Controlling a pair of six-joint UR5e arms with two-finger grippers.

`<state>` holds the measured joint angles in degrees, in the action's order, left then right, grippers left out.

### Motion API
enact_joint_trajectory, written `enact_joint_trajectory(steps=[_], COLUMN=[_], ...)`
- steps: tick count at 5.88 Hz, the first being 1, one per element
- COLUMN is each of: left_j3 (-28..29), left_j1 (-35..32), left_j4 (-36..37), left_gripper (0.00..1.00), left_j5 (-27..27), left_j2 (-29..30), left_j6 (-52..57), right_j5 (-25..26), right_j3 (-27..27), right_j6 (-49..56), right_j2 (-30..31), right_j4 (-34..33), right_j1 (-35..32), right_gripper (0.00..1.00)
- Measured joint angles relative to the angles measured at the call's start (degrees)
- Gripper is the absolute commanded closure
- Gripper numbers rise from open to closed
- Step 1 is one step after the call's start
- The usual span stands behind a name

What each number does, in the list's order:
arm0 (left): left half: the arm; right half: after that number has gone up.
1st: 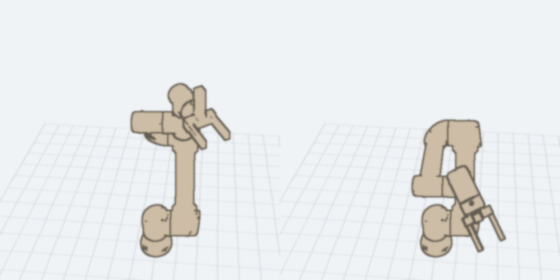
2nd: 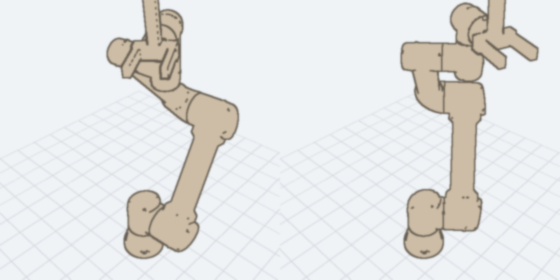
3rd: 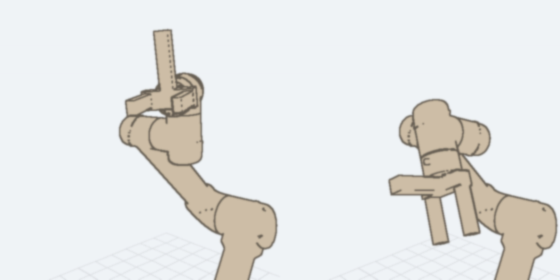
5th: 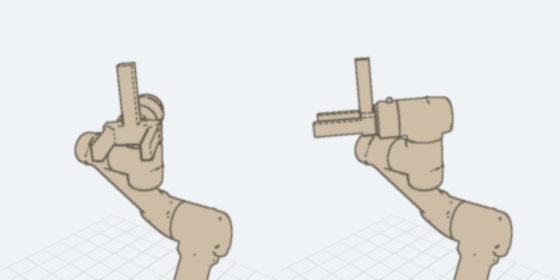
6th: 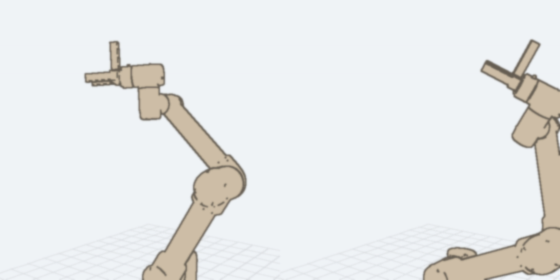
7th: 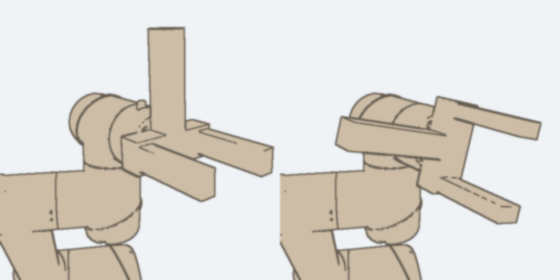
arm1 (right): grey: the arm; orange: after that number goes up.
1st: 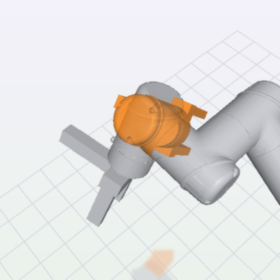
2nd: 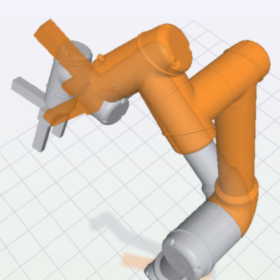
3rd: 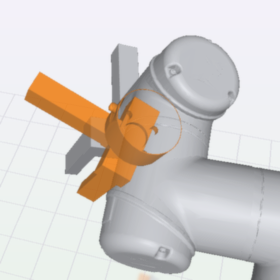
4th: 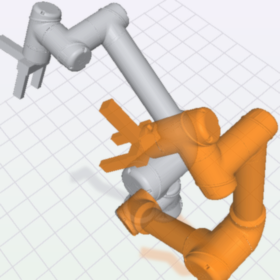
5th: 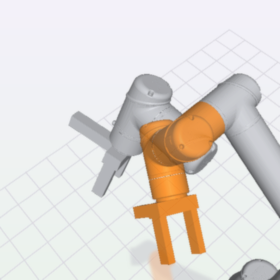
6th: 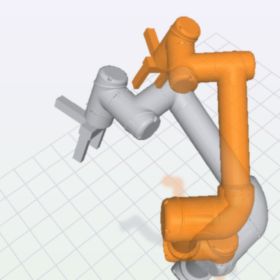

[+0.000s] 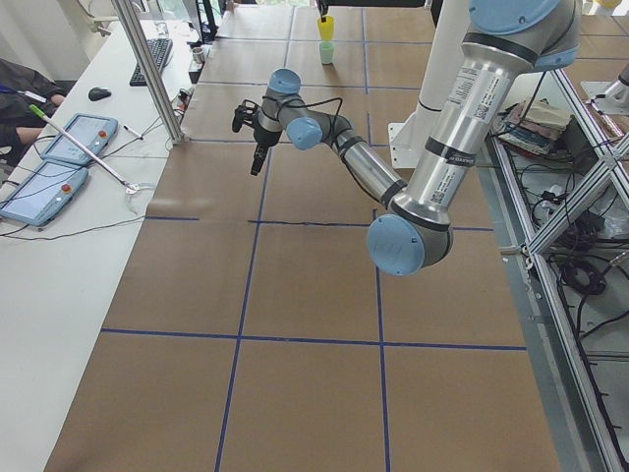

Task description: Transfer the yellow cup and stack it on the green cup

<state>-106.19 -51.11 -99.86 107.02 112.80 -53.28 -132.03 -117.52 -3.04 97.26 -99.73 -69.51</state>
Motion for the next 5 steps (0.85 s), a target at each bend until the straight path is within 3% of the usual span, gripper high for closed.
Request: enact_joint_trajectory(steps=[5], left_j3=[-2.03], left_j1=[0.11], left_j4=[0.01], left_gripper=[0.0], left_j5=[0.2], left_j2=[-1.13], left_j6=[-0.59], right_j5=[0.01], right_j3=[6.07], right_j6=[-0.39], right_j2=[-1.98], right_j4=[3.05], right_j1=[0.1], right_gripper=[1.0])
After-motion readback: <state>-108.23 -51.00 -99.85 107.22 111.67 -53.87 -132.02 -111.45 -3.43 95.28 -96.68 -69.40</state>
